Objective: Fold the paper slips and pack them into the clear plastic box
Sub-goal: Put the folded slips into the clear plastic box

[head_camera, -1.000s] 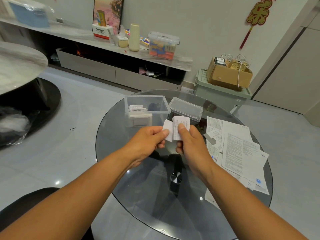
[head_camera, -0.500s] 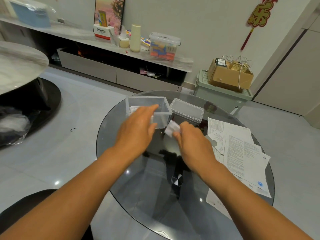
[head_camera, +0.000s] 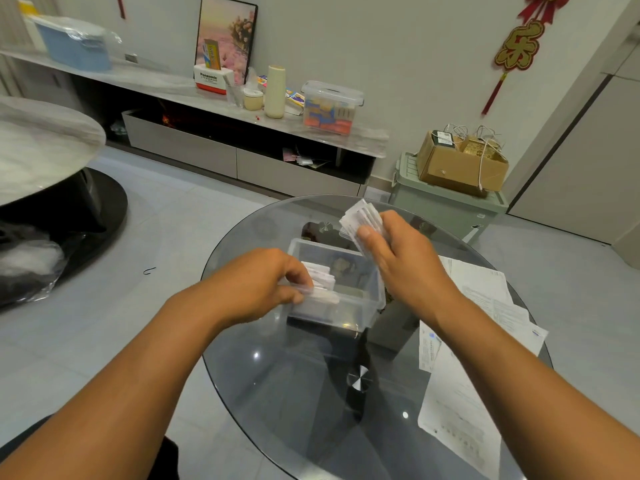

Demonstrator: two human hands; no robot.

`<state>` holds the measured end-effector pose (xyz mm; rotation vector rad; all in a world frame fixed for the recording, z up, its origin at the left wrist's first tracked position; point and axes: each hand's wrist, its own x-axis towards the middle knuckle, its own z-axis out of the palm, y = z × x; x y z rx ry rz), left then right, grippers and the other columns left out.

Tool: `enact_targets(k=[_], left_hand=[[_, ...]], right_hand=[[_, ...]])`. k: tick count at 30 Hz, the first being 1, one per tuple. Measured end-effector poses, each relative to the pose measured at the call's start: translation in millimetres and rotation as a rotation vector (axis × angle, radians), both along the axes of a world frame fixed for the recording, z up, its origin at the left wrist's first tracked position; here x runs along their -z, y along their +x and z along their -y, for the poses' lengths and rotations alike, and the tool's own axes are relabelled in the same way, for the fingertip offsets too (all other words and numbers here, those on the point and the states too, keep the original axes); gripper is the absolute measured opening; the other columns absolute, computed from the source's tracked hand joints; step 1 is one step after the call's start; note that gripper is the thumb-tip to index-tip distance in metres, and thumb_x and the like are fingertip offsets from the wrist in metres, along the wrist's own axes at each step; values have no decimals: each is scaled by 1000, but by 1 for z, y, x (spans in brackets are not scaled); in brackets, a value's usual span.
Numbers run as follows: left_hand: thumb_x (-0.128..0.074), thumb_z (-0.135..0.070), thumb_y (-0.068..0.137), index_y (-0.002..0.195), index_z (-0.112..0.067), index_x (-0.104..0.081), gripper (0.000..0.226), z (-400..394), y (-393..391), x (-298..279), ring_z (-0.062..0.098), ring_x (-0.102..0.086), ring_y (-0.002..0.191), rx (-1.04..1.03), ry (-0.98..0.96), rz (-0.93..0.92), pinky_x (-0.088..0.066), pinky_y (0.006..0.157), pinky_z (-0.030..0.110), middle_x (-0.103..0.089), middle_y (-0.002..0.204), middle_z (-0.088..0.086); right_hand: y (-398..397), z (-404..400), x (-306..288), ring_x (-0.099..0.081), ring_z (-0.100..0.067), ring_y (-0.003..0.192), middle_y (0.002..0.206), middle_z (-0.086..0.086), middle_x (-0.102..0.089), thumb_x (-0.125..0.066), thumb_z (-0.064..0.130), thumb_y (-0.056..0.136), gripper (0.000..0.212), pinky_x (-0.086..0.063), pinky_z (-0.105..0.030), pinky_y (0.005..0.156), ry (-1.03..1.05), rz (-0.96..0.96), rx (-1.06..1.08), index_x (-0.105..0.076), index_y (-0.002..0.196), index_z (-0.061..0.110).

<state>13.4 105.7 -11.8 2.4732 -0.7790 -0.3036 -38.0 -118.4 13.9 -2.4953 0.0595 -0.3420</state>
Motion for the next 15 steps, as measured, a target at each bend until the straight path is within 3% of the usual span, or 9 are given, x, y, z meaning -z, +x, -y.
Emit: enact_targets(k=[2,5,8,10,13,15], left_hand=[[-78,-39,86,99,-40,-72,15,3,-5,-2,3,-54,91,39,17,37,-43,78,24,-60,103,-20],[-78,-64,72,89,-42,-60,33,9,-1,1,6,-43,107,138,120,371,-34,93,27,-52,108,-23],[-75,-73,65,93,-37,-47,54,23,-3,7,8,-44,101,220,172,498,-33,101,30,-51,100,-21],[-75,-74,64,103,-35,-43,64,32,-7,16,10,-48,101,230,221,495,-32,105,34,-52,105,-19],[-71,-77,65,132,-31,-41,87,40,-6,27,15,-47,120,216,335,530,-29,108,37,-53,130,-13],[-69,-77,68,142,-26,-35,95,45,-5,26,19,-46,126,190,387,542,-30,110,40,-53,138,-8]], right_hand=[[2,-4,-3,-58,-9,80,94,13,-57,-41,48,107,24,-43,-28,60,-46,-64,-41,-46,108,25],[4,-10,2,-68,-20,86,105,1,-64,-40,50,107,27,-58,-46,74,17,-160,-54,-46,114,25],[3,-11,11,-72,-23,89,108,0,-64,-41,47,107,24,-61,-53,81,164,-219,-16,-46,114,25],[2,-11,13,-75,-19,85,110,3,-61,-41,43,108,22,-64,-47,75,270,-248,18,-45,117,23],[0,-12,10,-76,-16,78,108,8,-55,-40,40,109,24,-66,-39,68,337,-281,51,-42,125,22],[1,-12,9,-77,-15,75,105,11,-53,-40,39,110,24,-66,-39,67,353,-298,68,-42,126,22]])
